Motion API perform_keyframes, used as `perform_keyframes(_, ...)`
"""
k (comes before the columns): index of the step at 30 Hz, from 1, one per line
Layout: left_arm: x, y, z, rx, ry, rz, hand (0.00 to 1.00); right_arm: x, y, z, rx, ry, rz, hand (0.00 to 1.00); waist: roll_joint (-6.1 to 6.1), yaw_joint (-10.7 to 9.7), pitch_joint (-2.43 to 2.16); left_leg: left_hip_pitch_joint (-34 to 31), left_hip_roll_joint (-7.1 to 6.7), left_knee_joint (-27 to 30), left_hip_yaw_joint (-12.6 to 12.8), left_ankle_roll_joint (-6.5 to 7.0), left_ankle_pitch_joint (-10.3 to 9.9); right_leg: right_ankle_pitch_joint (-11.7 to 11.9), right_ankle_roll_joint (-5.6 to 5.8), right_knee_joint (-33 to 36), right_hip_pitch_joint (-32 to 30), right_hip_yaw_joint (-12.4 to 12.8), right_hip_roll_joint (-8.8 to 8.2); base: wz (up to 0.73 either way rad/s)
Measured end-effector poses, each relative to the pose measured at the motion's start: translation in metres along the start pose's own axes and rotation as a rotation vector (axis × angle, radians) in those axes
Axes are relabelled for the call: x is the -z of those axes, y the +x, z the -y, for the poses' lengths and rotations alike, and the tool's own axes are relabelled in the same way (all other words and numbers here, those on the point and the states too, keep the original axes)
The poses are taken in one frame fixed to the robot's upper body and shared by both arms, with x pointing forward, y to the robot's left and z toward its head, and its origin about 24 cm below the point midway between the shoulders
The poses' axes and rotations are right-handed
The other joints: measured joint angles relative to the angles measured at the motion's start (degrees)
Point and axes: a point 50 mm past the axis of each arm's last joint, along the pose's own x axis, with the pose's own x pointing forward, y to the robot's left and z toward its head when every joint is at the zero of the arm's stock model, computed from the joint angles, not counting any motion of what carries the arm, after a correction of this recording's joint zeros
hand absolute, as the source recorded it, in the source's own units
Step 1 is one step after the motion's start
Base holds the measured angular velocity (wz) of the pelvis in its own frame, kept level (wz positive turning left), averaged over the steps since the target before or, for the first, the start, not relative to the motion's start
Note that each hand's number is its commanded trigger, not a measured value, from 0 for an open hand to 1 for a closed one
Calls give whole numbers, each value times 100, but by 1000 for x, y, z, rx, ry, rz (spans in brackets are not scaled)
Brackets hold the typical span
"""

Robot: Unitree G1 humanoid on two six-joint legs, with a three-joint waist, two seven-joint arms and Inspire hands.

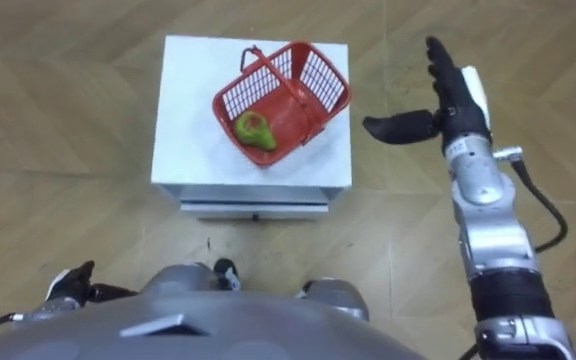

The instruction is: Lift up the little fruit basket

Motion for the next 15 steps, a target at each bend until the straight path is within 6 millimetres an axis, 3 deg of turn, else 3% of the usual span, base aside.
perform_keyframes(3, 0, -1, -7, -20, -35, 11, 0, 17, -6, 6, 24, -65, -58, 0, -47, -58, 8, 152, -14, -76, 52, 1, 11, -12, 9, -115, 132, 54, 1, -7)
perform_keyframes(6, 1, -1, -8, -26, -36, 10, 0, 70, -20, 0, -15, -96, -279, 0, -129, -83, -22, 300, -43, -86, 29, 2, -23, -31, 44, -235, 333, 43, -2, 5)
perform_keyframes(8, 6, -2, -6, -24, -45, -3, 0, 114, -44, -7, -52, -90, -476, 0, -144, -76, -15, 369, -61, -81, 26, 0, -72, -35, 61, -288, 427, 47, -8, 0)
perform_keyframes(11, 16, -3, -5, -38, -43, -34, 0, 159, -80, -18, -97, -79, -713, 0, -75, -79, -8, 497, -59, -96, 28, -23, -126, -30, 70, -275, 539, 48, 0, -1)
perform_keyframes(15, 20, -4, -2, -37, -38, -43, 0, 194, -122, -33, -162, -53, -964, 0, 15, -68, 10, 589, -56, -182, 27, -48, -146, -36, 78, -294, 622, 28, 11, 0)
